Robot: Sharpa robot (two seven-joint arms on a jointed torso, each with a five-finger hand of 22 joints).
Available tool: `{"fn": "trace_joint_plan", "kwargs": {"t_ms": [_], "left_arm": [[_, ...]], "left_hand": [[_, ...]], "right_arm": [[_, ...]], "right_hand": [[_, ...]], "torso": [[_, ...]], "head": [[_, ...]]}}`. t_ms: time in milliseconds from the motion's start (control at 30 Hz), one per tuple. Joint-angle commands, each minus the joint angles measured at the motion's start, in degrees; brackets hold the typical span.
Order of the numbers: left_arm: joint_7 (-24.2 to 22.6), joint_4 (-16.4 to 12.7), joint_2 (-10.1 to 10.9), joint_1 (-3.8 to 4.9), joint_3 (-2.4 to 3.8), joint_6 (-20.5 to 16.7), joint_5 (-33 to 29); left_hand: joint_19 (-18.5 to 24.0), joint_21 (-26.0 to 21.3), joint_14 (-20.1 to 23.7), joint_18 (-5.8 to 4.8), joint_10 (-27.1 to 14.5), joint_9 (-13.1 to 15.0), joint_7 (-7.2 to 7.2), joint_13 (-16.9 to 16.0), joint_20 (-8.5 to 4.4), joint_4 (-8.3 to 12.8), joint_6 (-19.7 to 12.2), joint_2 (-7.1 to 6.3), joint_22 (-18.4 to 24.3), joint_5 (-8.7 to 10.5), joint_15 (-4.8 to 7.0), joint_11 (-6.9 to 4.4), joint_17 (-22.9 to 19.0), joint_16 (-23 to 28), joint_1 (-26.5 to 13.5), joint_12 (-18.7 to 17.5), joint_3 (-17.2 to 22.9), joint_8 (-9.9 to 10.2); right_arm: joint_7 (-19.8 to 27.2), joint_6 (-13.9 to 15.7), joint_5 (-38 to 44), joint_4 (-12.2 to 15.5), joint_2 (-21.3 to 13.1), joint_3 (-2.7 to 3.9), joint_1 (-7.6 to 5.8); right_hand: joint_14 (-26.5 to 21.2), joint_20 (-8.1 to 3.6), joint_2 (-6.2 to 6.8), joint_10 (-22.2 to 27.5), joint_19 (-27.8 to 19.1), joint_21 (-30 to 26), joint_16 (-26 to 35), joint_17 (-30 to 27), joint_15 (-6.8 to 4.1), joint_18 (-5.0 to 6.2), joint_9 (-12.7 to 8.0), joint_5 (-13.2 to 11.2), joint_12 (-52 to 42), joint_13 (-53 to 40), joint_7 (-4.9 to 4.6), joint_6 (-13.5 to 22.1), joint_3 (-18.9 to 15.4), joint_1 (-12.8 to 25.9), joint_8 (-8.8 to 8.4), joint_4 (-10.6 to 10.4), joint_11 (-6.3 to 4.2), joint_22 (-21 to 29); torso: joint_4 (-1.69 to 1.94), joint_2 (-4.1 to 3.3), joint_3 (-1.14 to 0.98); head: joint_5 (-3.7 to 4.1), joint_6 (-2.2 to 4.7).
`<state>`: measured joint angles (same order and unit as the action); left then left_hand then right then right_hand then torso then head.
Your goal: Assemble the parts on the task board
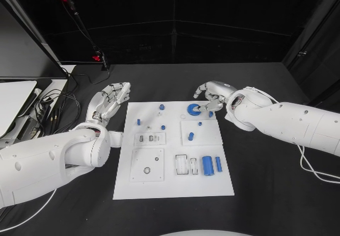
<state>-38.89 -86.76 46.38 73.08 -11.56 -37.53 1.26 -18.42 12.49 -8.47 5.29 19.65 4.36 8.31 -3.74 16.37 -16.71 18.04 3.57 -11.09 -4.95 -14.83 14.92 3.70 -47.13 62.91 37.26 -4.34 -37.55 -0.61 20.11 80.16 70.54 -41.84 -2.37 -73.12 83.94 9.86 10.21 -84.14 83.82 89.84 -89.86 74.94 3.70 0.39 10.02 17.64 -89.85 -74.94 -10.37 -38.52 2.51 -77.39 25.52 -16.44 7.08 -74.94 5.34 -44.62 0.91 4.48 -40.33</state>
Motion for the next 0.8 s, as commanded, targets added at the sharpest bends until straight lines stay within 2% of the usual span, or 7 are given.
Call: {"fn": "trace_joint_plan", "kwargs": {"t_ms": [33,433,533,800], "left_arm": [[-17.11,-0.14,0.06,0.09,0.06,0.5,0.4],[-17.11,-0.09,0.1,0.09,0.06,0.49,0.4],[-17.1,-0.08,0.07,0.09,0.06,0.52,0.4],[-17.09,-0.07,0.15,0.09,0.06,0.5,0.4]], "left_hand": [[0.27,0.24,-0.35,0.31,0.4,-0.05,8.62,-0.04,0.05,0.05,0.26,0.35,-0.05,-0.35,-0.02,0.01,0.03,-0.22,0.31,0.23,-0.39,-0.4],[0.3,0.25,-0.35,0.31,0.41,-0.08,8.63,-0.04,0.05,0.05,0.26,0.41,-0.04,-0.45,-0.02,0.01,0.03,-0.23,0.39,0.26,-0.46,-0.42],[0.3,0.25,-0.35,0.31,0.41,-0.08,8.63,-0.04,0.05,0.05,0.26,0.42,-0.04,-0.46,-0.02,0.01,0.03,-0.23,0.4,0.26,-0.47,-0.42],[0.3,0.25,-0.35,0.31,0.41,-0.08,8.63,-0.04,0.05,0.05,0.26,0.42,-0.04,-0.46,-0.02,0.01,0.03,-0.23,0.4,0.26,-0.47,-0.42]], "right_arm": [[-2.75,-2.44,3.61,-0.11,0.29,0.03,0.01],[-5.09,-3.75,5.32,-1.31,2.06,0.03,0.67],[-5.36,-3.76,5.58,-1.46,2.43,0.04,0.95],[-6.32,-3.59,6.07,-1.63,2.76,0.05,1.23]], "right_hand": [[6.06,0.44,0.11,-5.86,6.18,0.16,-0.14,15.06,0.44,-0.39,0.04,-0.15,-0.15,-15.06,-0.92,-0.36,0.5,-0.87,0.46,-0.12,0.41,-15.06],[6.06,0.3,-0.6,-5.86,6.18,0.16,-0.14,15.06,-0.02,-0.39,-0.61,-1.14,-0.15,-15.06,-0.59,0.26,1.53,-2.54,-0.15,0.0,0.29,-15.06],[6.06,0.14,-0.86,-5.86,6.18,0.16,-0.14,15.06,-0.2,-0.39,-0.75,-1.34,-0.15,-15.06,-0.45,-0.22,1.82,-2.99,-0.17,0.04,0.15,-15.06],[6.06,-0.25,-1.26,-5.86,6.18,0.16,-0.14,15.06,-0.57,-0.39,-1.18,-1.62,-0.15,-15.06,-0.3,-2.04,2.29,-3.37,-0.43,-0.01,-0.08,-15.06]], "torso": [[0.01,-0.02,0.0],[-0.01,0.0,0.01],[0.08,-0.02,0.01],[-0.05,0.02,0.02]], "head": [[-0.03,-0.09],[-0.05,-0.37],[-0.09,-0.45],[-0.28,-0.68]]}}
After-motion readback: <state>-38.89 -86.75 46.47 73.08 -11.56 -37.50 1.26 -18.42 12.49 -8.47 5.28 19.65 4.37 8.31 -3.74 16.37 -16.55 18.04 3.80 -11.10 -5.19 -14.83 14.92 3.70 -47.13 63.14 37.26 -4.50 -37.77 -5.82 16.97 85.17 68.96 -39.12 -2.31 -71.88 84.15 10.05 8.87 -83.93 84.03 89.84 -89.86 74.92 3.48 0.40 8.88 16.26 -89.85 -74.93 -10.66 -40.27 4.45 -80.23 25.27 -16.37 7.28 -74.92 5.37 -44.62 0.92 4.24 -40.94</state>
